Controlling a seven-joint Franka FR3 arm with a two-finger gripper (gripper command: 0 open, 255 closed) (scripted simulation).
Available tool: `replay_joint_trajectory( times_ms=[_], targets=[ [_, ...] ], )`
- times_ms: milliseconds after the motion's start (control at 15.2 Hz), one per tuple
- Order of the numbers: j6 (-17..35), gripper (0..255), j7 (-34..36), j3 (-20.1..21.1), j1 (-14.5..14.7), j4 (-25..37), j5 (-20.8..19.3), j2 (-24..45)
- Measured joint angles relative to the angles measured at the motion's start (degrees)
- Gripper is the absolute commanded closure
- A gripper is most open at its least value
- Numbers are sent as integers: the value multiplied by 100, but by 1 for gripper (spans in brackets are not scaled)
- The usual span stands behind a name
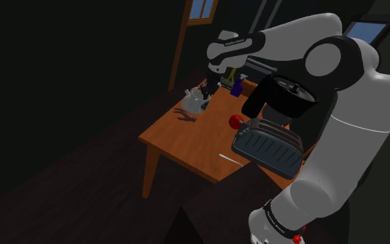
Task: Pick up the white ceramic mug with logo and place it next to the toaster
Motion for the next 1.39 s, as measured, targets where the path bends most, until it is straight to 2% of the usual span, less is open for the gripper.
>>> replay_joint_trajectory(
  times_ms=[528,1188,1386],
  targets=[
    [-497,255,-17,-31,-29,271,-37,-227],
    [-459,255,-1181,-506,-730,-234,-62,-646],
    [-343,255,-1346,-565,-822,-301,-44,-592]
  ],
)
